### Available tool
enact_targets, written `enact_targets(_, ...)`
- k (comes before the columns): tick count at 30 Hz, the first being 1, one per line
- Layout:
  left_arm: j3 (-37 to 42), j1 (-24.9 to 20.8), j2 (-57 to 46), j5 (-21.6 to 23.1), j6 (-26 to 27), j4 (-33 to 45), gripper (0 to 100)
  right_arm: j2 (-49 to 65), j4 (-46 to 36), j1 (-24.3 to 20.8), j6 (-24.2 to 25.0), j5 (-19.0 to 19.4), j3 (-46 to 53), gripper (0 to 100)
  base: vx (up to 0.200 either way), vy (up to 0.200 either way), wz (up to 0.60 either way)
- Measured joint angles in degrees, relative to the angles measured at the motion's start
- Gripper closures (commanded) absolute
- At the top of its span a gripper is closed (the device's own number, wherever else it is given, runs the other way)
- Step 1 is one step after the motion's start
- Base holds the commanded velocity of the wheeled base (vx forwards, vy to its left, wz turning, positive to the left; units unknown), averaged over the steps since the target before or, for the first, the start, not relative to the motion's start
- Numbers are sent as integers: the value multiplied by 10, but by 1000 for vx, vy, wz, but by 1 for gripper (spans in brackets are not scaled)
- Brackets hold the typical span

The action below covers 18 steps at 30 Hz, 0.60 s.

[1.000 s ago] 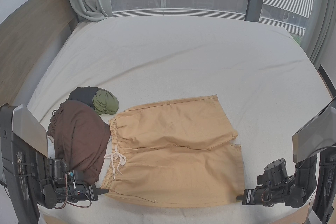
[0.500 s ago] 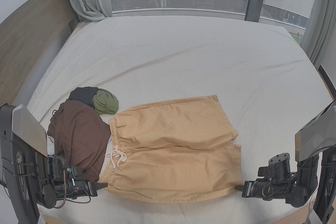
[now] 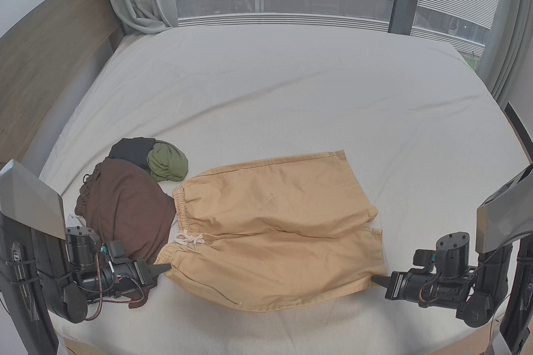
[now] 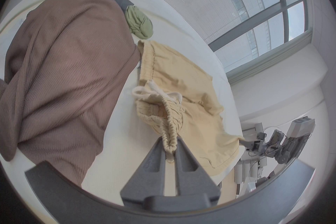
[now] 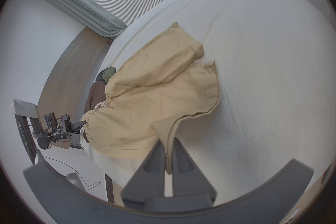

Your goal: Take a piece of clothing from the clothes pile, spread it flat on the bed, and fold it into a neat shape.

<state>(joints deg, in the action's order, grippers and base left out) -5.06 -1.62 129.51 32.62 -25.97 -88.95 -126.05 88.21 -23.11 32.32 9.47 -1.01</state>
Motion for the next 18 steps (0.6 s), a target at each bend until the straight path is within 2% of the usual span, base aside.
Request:
enact_targets(8,-21,-15,-14,-3,-40,0,100,25,1,10,0,10,-1,100,0,0,0)
enact_targets(18,-41,-21,-18,-6,-59,0,100,36,1,26,-1,13,-28,100,0,0,0)
